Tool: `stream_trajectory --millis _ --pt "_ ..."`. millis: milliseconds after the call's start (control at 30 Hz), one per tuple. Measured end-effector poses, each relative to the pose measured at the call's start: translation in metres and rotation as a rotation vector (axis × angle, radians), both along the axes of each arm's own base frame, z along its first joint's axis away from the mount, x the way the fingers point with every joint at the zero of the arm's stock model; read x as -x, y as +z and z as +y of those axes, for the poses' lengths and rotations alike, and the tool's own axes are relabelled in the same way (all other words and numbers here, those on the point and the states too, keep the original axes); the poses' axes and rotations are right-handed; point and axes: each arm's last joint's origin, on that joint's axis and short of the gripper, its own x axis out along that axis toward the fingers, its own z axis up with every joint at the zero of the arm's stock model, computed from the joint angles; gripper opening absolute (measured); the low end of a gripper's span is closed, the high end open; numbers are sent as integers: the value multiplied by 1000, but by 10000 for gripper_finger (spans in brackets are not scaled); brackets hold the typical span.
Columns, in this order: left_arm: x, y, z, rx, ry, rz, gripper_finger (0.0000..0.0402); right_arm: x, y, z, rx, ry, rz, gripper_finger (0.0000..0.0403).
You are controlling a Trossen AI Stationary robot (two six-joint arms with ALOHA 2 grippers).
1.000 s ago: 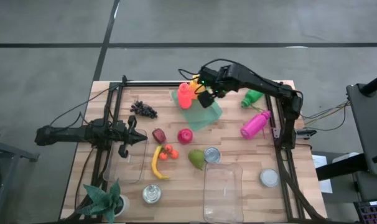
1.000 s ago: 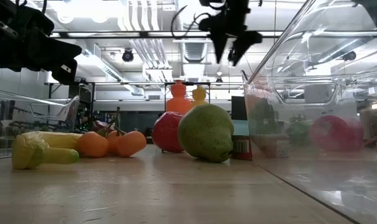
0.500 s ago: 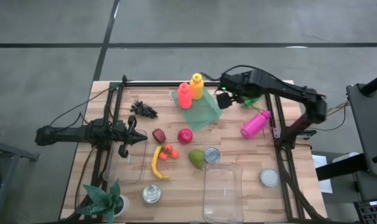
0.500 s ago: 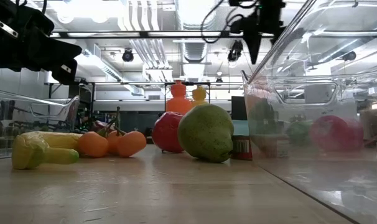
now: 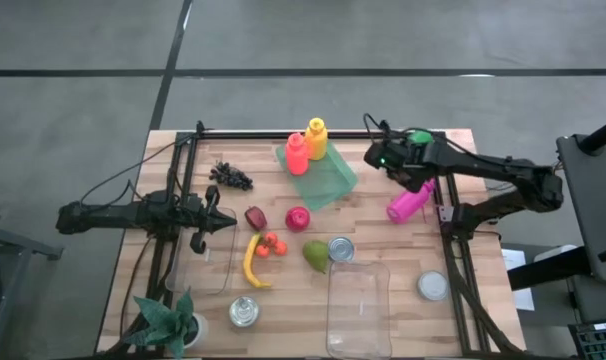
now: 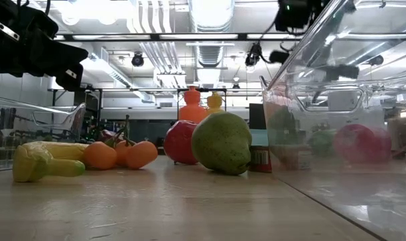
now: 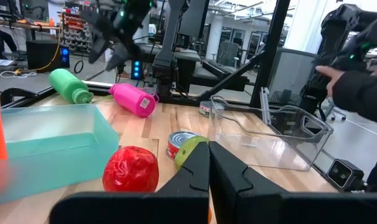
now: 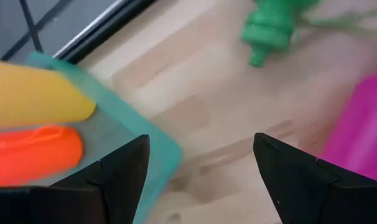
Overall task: Pick & Place Food Item
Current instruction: Put the green water bottle into the green bin
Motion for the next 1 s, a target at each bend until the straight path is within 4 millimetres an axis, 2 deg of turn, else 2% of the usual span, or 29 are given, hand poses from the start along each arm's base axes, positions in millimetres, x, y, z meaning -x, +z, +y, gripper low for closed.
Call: stream_trajectory --millis 133,233,333,533,1000 --pt "0 0 0 0 0 0 1 8 -18 3 -14 -13 21 286" --pt "0 0 0 0 0 0 1 9 -25 4 3 66 65 286" --pt "0 0 0 0 0 -1 1 7 -25 1 51 94 80 286" --pt "0 0 0 0 -1 0 1 6 -24 -2 138 15 100 286" --pt "0 0 0 0 0 0 1 11 -31 -1 121 -104 74 286"
